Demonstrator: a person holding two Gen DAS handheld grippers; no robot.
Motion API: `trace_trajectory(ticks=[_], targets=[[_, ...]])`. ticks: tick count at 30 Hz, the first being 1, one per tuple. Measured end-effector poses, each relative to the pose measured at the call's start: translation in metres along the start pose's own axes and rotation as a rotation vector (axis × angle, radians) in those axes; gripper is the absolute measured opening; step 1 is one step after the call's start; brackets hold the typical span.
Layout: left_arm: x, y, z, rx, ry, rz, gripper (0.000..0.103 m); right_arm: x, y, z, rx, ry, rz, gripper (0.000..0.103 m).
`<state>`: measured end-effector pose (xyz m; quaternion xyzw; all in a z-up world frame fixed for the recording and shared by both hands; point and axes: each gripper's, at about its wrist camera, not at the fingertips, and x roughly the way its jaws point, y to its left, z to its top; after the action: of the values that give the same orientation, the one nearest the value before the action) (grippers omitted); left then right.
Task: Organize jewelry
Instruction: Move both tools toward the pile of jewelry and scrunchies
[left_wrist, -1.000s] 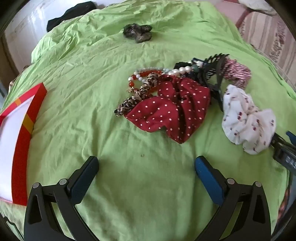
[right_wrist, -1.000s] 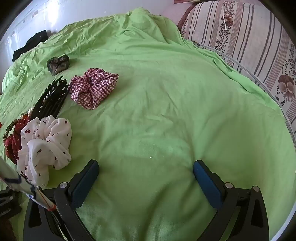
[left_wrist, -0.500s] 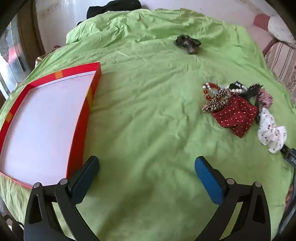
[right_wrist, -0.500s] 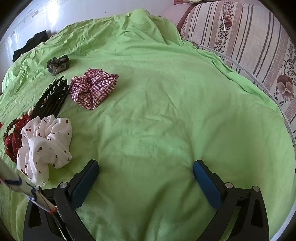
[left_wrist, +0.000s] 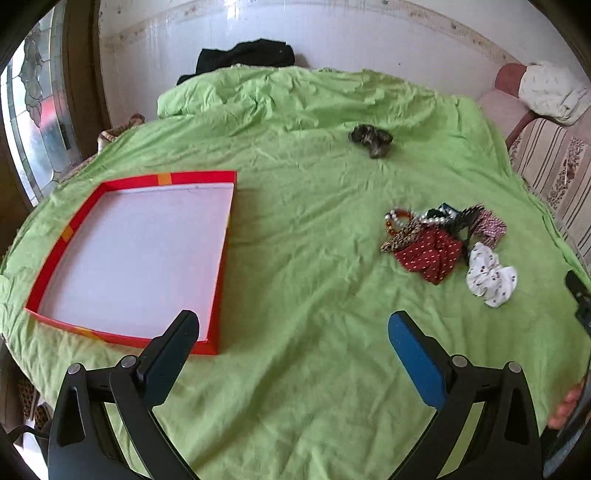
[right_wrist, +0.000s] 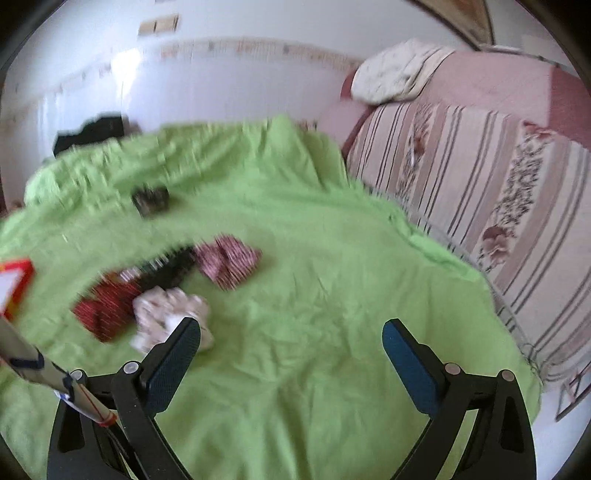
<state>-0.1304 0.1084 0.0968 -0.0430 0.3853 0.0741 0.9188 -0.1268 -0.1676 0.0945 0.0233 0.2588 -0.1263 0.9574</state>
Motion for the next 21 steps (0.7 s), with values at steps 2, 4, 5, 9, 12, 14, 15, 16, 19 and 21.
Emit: trace_trajectory(ticks=[2,4,5,9,12,14,15,16,19,21], targets=[[-0.007,-0.002,-0.001,0.011,-0.001,-0.002,0.103,-0.015,0.002,0.000,0.035,-0.006,0.040,0.101],[-0.012,-0.005,-0.004,0.029,-0.003,-0.004,0.103,-0.024,0.003,-0.003,0.057,0.000,0.057,0.101],[-0.014,-0.005,-0.006,0.040,-0.008,-0.002,0.103,-0.027,0.003,-0.004,0.064,0.012,0.067,0.101],[-0.020,-0.008,-0.014,0.080,-0.018,0.006,0.103,-0.030,0.009,-0.016,0.061,0.050,0.082,0.101],[-0.023,-0.008,-0.018,0.100,-0.017,-0.015,0.103,-0.030,0.016,-0.026,0.029,0.043,0.075,0.101],[-0.024,-0.011,-0.020,0.115,-0.011,-0.024,0.103,-0.025,0.023,-0.030,0.000,0.075,0.077,0.101],[-0.025,-0.013,-0.022,0.124,-0.010,-0.027,0.103,-0.022,0.025,-0.031,-0.007,0.094,0.080,0.101],[-0.025,-0.015,-0.023,0.130,-0.009,-0.031,0.103,-0.020,0.026,-0.032,-0.009,0.112,0.085,0.101],[-0.023,-0.018,-0.024,0.142,0.005,-0.041,0.103,-0.016,0.024,-0.035,0.008,0.131,0.107,0.101],[-0.019,-0.020,-0.024,0.147,0.024,-0.050,0.103,-0.013,0.023,-0.036,0.009,0.136,0.112,0.100]])
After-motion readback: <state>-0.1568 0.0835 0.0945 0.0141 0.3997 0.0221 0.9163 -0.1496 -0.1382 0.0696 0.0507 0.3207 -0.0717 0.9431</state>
